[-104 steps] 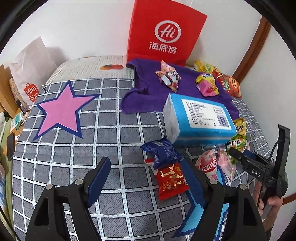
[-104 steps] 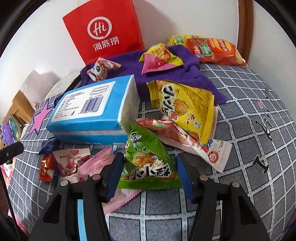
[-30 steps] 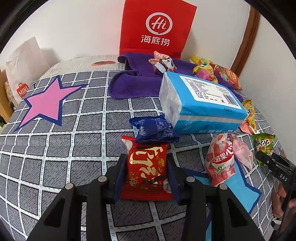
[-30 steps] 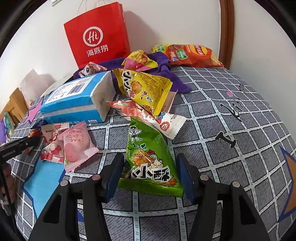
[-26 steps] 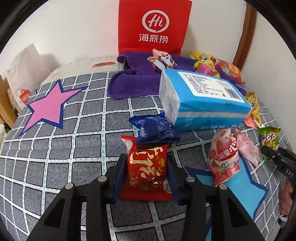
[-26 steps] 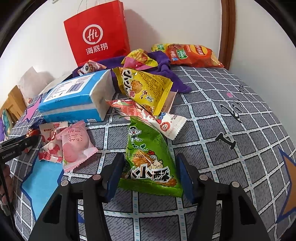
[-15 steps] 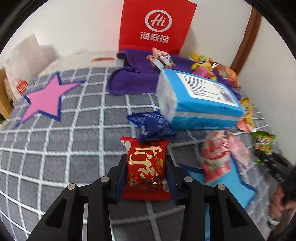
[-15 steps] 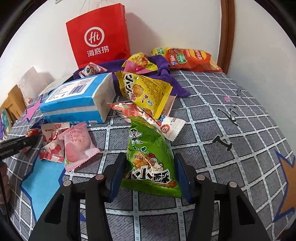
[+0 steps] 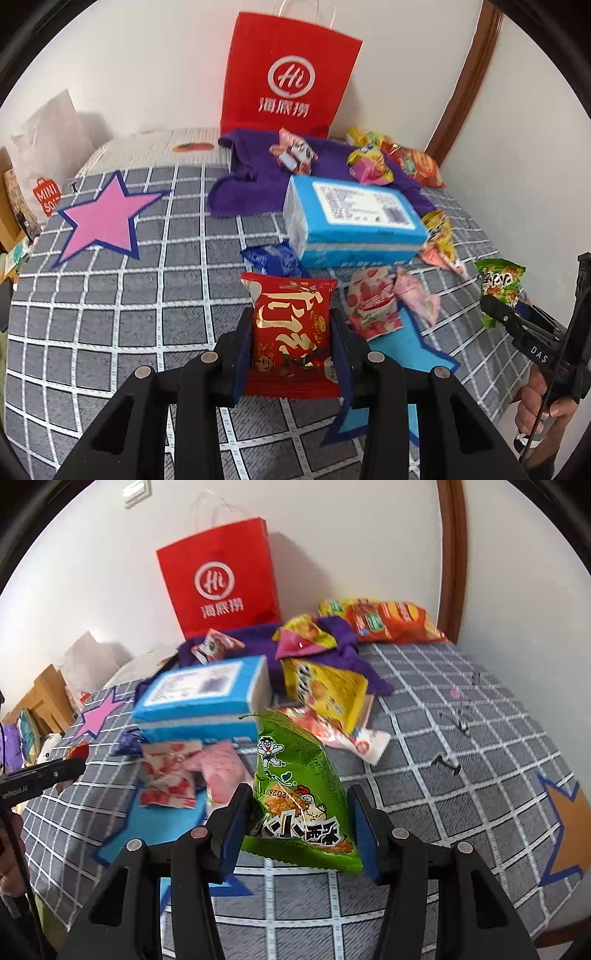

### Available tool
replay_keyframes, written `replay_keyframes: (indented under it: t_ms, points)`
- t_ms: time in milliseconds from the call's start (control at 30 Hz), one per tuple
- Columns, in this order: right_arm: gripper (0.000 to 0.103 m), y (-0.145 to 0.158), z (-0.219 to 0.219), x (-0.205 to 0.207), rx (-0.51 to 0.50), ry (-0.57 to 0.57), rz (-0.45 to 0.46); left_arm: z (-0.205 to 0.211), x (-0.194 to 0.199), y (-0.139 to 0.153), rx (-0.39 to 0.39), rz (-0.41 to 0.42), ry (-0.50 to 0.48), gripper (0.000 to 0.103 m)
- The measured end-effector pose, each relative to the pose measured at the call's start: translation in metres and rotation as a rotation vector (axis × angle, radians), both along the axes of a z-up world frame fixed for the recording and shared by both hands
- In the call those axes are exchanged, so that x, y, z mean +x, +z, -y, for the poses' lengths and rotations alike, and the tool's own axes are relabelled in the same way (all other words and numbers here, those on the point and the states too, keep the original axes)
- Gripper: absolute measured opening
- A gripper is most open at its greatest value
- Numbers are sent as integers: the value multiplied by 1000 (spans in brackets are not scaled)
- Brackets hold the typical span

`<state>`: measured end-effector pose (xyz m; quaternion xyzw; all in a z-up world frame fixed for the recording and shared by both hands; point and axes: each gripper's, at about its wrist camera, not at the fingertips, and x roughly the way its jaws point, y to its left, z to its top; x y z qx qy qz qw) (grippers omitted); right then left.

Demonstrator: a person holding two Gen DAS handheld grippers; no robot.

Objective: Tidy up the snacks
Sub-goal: 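Lift both held packets and carry them toward the purple cloth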

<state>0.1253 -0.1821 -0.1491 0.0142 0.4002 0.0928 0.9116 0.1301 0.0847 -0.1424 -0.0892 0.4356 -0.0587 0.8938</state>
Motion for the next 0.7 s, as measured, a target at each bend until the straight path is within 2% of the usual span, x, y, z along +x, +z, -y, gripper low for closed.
replay_keyframes:
  t_ms: [200, 300, 600, 700]
  points:
    - [52, 30, -8, 0, -19, 2, 15, -1, 0, 30, 1, 46, -8, 36]
    - [52, 48, -7, 4, 8, 7, 22, 1, 3, 43, 9, 69, -11, 36]
    - [52, 104, -18, 33, -23, 34, 97, 6, 36, 86, 32, 120, -5, 36]
    - [52, 119, -21, 48, 6, 63, 101, 6, 51, 98, 31, 131, -3, 36]
